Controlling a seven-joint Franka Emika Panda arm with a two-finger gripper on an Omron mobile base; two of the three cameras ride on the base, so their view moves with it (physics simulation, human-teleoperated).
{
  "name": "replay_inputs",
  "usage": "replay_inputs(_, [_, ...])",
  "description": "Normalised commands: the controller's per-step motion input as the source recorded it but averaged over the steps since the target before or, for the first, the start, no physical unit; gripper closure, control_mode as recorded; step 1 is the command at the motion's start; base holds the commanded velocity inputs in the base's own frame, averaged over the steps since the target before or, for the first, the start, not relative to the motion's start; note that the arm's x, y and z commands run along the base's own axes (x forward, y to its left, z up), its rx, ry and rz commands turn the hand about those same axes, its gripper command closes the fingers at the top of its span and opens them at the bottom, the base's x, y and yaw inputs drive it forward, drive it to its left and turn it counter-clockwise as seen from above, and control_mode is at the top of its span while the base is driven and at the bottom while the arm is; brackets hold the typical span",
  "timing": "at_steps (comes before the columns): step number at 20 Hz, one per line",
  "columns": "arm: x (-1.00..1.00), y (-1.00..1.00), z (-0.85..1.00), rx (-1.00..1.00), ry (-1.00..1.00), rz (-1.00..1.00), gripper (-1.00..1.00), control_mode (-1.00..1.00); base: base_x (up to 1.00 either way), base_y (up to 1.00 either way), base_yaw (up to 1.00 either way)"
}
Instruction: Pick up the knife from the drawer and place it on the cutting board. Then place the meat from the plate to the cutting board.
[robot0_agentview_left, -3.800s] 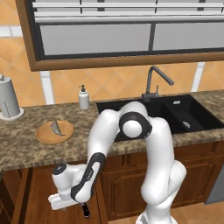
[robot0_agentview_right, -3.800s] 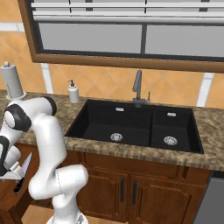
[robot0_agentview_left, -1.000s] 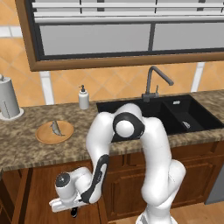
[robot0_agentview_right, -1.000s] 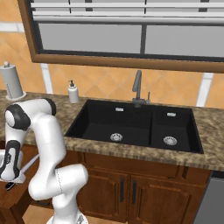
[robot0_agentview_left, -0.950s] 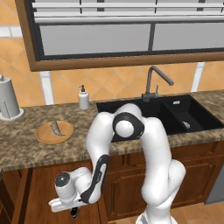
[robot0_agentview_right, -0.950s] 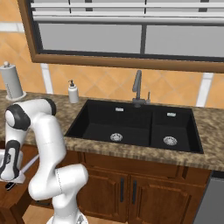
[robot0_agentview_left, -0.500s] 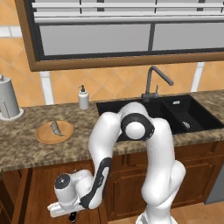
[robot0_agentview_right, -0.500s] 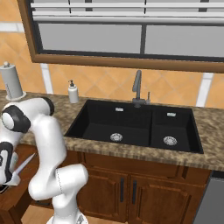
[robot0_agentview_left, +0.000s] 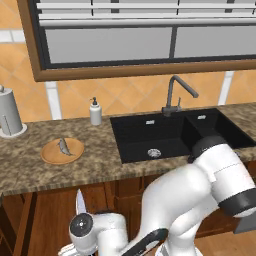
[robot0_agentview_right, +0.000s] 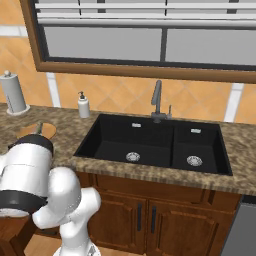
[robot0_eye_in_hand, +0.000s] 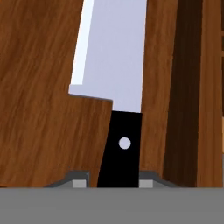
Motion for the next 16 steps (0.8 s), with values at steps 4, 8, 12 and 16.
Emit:
replay_inputs(4, [0.24, -0.16, 1.00, 0.00, 0.01, 0.18, 1.00, -1.00, 0.00, 0.00, 0.00])
replay_inputs(8, [0.01, -0.28, 1.00, 0.00, 0.05, 0.13, 1.00, -1.00, 0.00, 0.00, 0.00])
replay_inputs(12, [-0.44, -0.29, 1.00, 0.00, 0.03, 0.14, 1.00, -1.00, 0.00, 0.00, 0.00])
replay_inputs(16, [-0.09, -0.35, 1.00, 0.00, 0.01, 0.10, 1.00, -1.00, 0.00, 0.00, 0.00])
